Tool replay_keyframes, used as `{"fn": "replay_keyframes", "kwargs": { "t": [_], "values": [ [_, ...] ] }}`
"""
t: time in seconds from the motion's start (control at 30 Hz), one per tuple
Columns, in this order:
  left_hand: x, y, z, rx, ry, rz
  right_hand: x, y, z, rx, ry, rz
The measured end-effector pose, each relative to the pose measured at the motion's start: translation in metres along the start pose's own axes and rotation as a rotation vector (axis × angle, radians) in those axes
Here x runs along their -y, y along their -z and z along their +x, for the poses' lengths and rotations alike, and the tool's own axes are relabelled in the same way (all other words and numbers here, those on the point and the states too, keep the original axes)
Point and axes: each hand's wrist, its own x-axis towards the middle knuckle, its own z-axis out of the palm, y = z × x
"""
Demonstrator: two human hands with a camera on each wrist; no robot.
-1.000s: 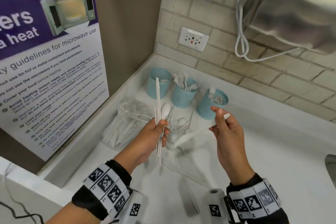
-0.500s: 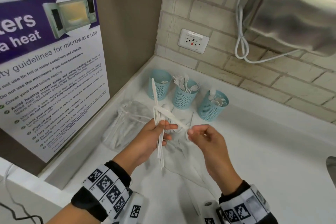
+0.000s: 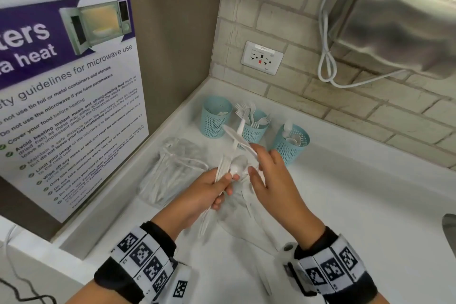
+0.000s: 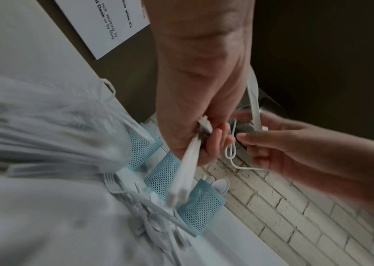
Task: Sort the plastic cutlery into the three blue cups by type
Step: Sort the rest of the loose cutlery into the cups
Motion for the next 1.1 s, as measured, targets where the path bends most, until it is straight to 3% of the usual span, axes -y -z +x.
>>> {"fn": "replay_keyframes", "kwargs": {
  "t": [0.07,0.17,0.37,0.47,0.53,0.6,0.7,0.83,1.1],
  "values": [
    [0.0,0.001,-0.002,0.058,0.025,0.069,-0.001,0.005,0.011,0.033,0.107,-0.241],
    [-0.001,0.0,-0.005,0.125,0.022,0.107,-0.007,0.007,0.023,0.05,0.152,-0.506],
    [-0.002,0.012,-0.005,0.073,0.018,0.07,-0.038,0.005,0.03,-0.073,0.095,-0.636],
    [-0.001,0.016,-0.001,0.03,0.051,-0.018,-0.049,0.001,0.022,-0.059,0.04,-0.558],
    [0.0,0.015,0.001,0.037,0.085,-0.104,-0.048,-0.001,0.017,0.052,-0.069,-0.448],
    [0.001,0.015,0.001,0.061,0.104,-0.166,-0.041,0.001,0.012,0.174,-0.193,-0.187],
    [0.001,0.013,0.0,0.104,0.104,-0.173,-0.025,0.004,0.006,0.151,-0.392,0.281],
    [0.003,0.007,-0.001,0.104,0.078,-0.111,-0.005,-0.002,0.0,0.142,-0.417,0.546],
    [0.002,-0.004,-0.003,0.161,-0.043,0.212,0.008,-0.029,0.002,0.088,-0.414,0.485]
  ]
}}
